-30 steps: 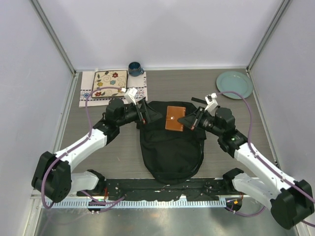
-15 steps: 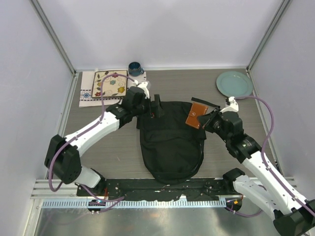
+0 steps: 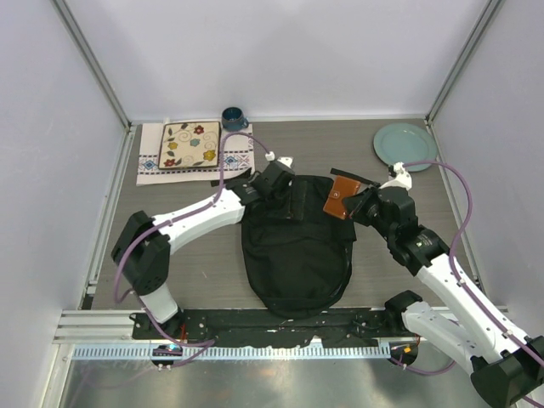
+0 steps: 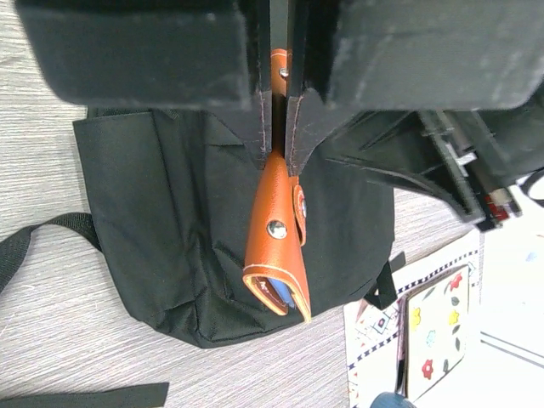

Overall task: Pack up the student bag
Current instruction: Place the personal item in the student bag.

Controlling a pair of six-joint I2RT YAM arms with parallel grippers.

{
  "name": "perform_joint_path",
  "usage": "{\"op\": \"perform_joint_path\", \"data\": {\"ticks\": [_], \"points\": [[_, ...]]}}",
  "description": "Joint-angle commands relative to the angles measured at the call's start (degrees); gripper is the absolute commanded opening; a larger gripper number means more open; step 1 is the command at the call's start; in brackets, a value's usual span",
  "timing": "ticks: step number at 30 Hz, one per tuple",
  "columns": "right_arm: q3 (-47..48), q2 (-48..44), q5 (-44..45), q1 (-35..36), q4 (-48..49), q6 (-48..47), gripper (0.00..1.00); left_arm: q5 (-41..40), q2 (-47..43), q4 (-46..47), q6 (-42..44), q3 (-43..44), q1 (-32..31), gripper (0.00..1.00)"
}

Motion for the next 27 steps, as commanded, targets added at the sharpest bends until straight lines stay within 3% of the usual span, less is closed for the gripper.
{"op": "perform_joint_path", "data": {"ticks": [1, 10, 13, 16, 17, 19, 20, 22, 23, 25, 27], "points": [[2.45, -0.78, -0.68, -0.18, 3.24, -0.14, 0.00, -5.94, 4.88, -6.10, 0.84, 5.08, -1.80, 0.91], [0.43, -3.77, -1.83, -0.18, 4.39, 1.88, 0.00, -12.97, 12.88, -11.01, 3.66, 8.77, -3.03, 0.93], [0.51, -3.16, -2.88, -0.27, 4.39, 2.15, 0.00, -13.77, 14.91, -11.47, 3.75, 8.61, -3.73, 0.88], [0.34, -3.24, -3.15, -0.18, 4.21, 2.32, 0.00, -12.63, 15.79, -9.63, 3.04, 7.46, -3.91, 0.65], [0.16, -3.41, -3.15, -0.18, 4.30, 2.32, 0.00, -12.45, 15.87, -9.45, 2.96, 7.37, -3.91, 0.52], [-0.45, -3.85, -2.62, -0.18, 4.30, 2.59, 0.00, -12.19, 16.31, -9.18, 2.96, 7.28, -4.00, 0.40], [-0.63, -4.03, -2.53, -0.27, 4.21, 2.94, 0.00, -12.19, 16.23, -9.01, 3.04, 7.28, -4.00, 0.28], [-0.98, -4.20, -2.97, -0.18, 4.21, 3.11, 0.00, -12.19, 15.88, -8.31, 3.39, 7.28, -4.00, 0.18], [-1.07, -4.03, -2.97, -0.18, 4.13, 3.29, 0.00, -12.10, 15.70, -8.13, 3.48, 7.19, -3.91, 0.08], [-1.16, -4.03, -3.41, -0.18, 3.86, 3.47, 0.00, -12.01, 15.35, -7.78, 3.75, 7.37, -3.91, 0.00], [-1.24, -4.21, -3.41, -0.18, 3.34, 3.55, 0.00, -11.57, 15.00, -7.51, 3.92, 7.72, -3.91, 0.00]]}}
